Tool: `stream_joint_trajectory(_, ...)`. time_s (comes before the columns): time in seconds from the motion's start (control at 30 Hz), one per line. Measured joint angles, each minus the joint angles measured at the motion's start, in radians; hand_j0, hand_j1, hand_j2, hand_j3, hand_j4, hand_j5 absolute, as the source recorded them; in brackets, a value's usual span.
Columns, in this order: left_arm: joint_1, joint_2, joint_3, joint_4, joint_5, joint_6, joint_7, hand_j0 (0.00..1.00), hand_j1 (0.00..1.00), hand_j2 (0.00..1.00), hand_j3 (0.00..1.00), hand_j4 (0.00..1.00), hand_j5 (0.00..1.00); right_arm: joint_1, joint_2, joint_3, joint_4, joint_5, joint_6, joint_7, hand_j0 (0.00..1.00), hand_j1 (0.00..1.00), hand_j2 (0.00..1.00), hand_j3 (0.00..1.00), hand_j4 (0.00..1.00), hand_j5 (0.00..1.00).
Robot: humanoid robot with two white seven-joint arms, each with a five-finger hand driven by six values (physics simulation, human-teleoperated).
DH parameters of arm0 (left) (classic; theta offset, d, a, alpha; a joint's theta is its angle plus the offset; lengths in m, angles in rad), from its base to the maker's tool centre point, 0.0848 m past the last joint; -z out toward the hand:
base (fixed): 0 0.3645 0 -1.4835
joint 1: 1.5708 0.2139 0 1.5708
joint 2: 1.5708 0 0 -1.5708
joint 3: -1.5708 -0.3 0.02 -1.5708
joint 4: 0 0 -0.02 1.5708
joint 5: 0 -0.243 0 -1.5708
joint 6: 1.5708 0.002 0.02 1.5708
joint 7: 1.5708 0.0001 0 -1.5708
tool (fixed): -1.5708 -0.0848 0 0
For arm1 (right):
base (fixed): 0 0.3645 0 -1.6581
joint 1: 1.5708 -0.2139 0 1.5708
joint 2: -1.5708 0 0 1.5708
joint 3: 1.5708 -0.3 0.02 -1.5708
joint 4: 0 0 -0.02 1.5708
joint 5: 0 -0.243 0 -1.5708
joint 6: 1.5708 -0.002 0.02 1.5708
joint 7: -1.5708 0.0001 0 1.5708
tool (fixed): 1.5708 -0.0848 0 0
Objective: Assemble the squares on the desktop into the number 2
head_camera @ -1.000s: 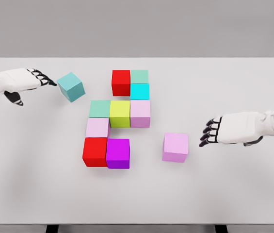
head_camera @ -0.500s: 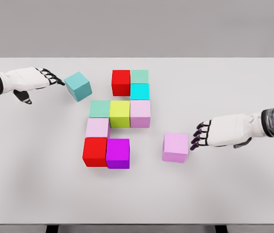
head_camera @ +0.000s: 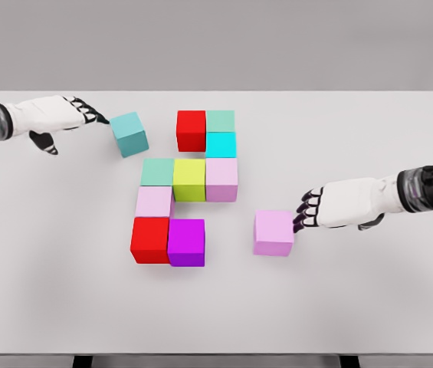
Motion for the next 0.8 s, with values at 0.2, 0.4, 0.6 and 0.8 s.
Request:
stream_joint_trajectory(0.2,-0.017,-0.034,0.0,0.044,0.0,0.0,-0.002,1.0,1.0,1.0,1.0,1.0,1.0,0.0,0.003,0.0,-0.021,0.006,-0.001,0.0,0.99,0.99,0.99,0.99,0.99,0.99)
stream_joint_trajectory(0.4,-0.037,-0.061,0.0,0.079,0.0,0.0,-0.017,1.0,1.0,1.0,1.0,1.0,1.0,0.0,0.009,0.001,-0.041,0.007,-0.001,0.0,0.99,0.99,0.99,0.99,0.99,0.99)
stream_joint_trajectory(0.6,-0.048,-0.079,0.001,0.091,0.0,0.0,-0.02,1.0,1.0,1.0,1.0,1.0,1.0,0.002,0.011,0.0,-0.06,0.007,-0.001,0.0,0.99,0.99,0.99,0.99,0.99,0.99)
stream_joint_trajectory(0.8,-0.049,-0.078,0.006,0.097,0.001,0.0,-0.02,1.0,1.0,1.0,1.0,1.0,1.0,0.002,0.018,0.0,-0.063,0.007,-0.001,0.0,0.99,0.99,0.99,0.99,0.99,0.99)
